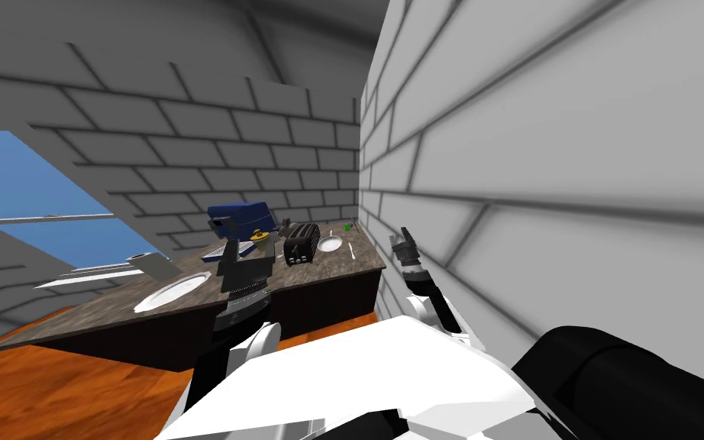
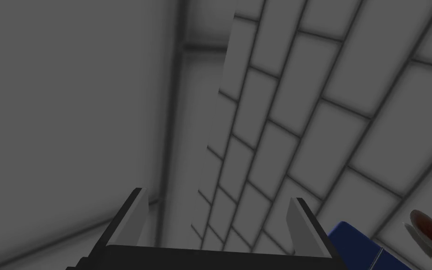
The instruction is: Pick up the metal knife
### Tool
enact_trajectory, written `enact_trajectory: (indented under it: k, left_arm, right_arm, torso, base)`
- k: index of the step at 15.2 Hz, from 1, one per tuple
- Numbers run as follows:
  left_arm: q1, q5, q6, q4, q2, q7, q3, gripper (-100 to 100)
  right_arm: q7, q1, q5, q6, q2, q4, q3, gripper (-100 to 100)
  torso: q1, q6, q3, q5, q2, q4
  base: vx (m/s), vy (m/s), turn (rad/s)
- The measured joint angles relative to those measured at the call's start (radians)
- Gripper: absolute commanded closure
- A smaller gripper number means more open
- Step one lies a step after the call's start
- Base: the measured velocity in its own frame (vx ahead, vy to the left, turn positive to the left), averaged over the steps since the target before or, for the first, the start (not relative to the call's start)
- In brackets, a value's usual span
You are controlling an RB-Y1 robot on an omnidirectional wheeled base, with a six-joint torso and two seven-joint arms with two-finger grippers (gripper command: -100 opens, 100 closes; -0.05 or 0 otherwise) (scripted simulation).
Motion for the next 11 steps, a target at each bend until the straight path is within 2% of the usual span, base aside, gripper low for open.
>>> enact_trajectory:
  k: [2,11]
  left_arm:
    - [0.0,0.0,0.0,0.0,0.0,0.0,0.0,0]
    - [0.0,0.0,0.0,0.0,0.0,0.0,0.0,0]
  right_arm:
    - [-0.036,-0.014,-0.008,0.043,-0.035,0.024,-0.021,-100]
    - [-0.156,-0.063,-0.025,0.199,-0.129,0.117,-0.08,-100]
  torso:
    - [0.0,0.0,0.0,0.0,0.0,0.0]
    - [0.0,0.0,0.0,0.0,0.0,0.0]
  base:
    - [0.004,0.027,0.143]
    - [0.002,0.019,0.125]
